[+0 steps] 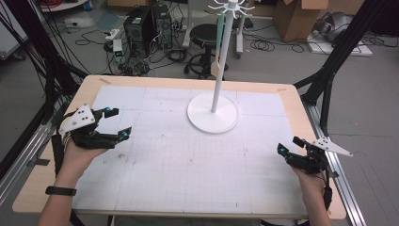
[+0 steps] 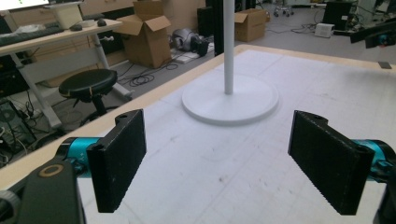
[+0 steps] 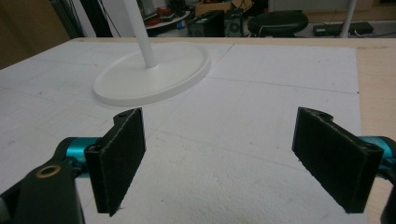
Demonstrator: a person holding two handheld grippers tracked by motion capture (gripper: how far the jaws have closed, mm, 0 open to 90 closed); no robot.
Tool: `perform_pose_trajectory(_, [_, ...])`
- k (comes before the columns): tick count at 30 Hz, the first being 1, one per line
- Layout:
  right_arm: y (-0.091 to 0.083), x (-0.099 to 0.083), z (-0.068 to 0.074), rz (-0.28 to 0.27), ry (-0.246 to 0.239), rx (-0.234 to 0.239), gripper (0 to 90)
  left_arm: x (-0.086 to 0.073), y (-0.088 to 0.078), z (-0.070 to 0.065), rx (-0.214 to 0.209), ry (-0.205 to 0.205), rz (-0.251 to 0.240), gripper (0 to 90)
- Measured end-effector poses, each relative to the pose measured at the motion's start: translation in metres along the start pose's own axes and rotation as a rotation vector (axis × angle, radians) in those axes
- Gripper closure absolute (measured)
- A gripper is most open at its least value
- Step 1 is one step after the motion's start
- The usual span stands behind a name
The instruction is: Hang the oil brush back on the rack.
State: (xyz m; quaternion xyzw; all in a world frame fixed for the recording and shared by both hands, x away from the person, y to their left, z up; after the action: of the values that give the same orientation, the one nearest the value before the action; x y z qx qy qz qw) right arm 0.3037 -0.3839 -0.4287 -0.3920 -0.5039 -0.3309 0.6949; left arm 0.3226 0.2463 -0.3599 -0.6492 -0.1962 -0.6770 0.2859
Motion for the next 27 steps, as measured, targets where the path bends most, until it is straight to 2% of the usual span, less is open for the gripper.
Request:
perform_pose_trajectory(1, [0.000,0.000,0.000,0.002,0.001,-0.001,16.6,-0.005,-0.003,0.000,-0.009,-0.009,-0.011,18.9])
perform_pose_trajectory(6, [0.001,-0.001,-0.002,0.005,-0.002,-0.003,16.6,-0.028,-0.013,0.002,0.000,-0.044,-0.014,17.0])
perform_pose_trajectory(8, [0.001,-0.001,-0.002,0.009,0.007,-0.002,16.6,-0.034,-0.015,0.001,-0.019,-0.051,-0.017,16.3])
perform_pose_trajectory(13, [0.001,-0.001,-0.003,0.016,0.008,-0.004,16.5,-0.041,-0.020,0.002,0.010,-0.049,-0.021,15.4])
perform_pose_trajectory(16, [0.002,-0.001,-0.003,0.018,-0.010,-0.001,16.6,-0.046,-0.024,0.004,0.033,-0.049,-0.037,15.4])
perform_pose_trajectory(23, [0.005,-0.003,0.000,0.041,-0.043,0.002,16.6,-0.053,-0.029,0.010,0.050,-0.061,-0.026,15.3])
perform_pose_trajectory(27, [0.005,-0.003,0.001,0.044,-0.045,0.005,16.5,-0.056,-0.030,0.012,0.055,-0.070,-0.023,15.4])
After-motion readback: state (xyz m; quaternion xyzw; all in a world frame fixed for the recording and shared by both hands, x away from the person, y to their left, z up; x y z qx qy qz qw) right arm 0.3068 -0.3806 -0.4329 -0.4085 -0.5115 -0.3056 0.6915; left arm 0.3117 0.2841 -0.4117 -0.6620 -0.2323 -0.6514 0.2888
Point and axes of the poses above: each handheld gripper's, and its own axes: y roughly forward along the jaws, x roughly out of its top, z roughly to its left, the point moved 2 cm from there along y, roughly forward along the jaws, and after that the axes turned 7 degrees about -z, right-handed, at the moved point
